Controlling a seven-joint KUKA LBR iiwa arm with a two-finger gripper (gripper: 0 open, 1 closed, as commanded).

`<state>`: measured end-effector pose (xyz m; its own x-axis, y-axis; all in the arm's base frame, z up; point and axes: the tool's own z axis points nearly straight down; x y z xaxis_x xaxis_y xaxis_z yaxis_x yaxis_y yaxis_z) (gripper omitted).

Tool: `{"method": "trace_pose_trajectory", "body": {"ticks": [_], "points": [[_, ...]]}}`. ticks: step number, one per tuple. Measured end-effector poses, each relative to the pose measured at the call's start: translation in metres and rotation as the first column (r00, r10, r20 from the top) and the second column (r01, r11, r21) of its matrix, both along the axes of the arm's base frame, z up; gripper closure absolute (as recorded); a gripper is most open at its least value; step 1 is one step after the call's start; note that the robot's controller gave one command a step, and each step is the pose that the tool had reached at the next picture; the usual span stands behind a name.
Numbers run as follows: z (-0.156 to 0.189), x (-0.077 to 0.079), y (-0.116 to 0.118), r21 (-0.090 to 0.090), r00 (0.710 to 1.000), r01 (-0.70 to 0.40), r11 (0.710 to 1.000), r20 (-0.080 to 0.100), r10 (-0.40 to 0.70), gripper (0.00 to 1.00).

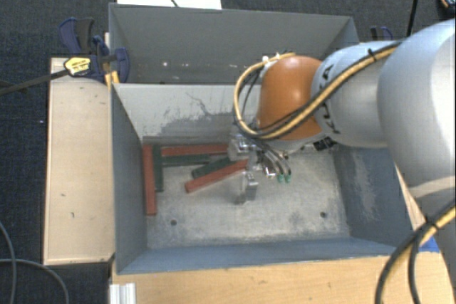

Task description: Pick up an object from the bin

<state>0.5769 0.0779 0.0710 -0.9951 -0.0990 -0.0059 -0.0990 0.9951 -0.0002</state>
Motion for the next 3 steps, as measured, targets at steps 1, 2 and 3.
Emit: {"method": "trace_pose_trajectory", "body": {"ticks": [1,2,3], "points": [[0.000,0.008,0.058,0.002,0.968,-0.252,0.968,0.001,0.252,0.00],[0.003,0.010,0.057,0.001,0.969,-0.248,0.969,0.007,0.248,1.00],[0.164,-0.009,0.076,0.000,0.964,-0.267,0.964,0.006,0.267,1.00]]}}
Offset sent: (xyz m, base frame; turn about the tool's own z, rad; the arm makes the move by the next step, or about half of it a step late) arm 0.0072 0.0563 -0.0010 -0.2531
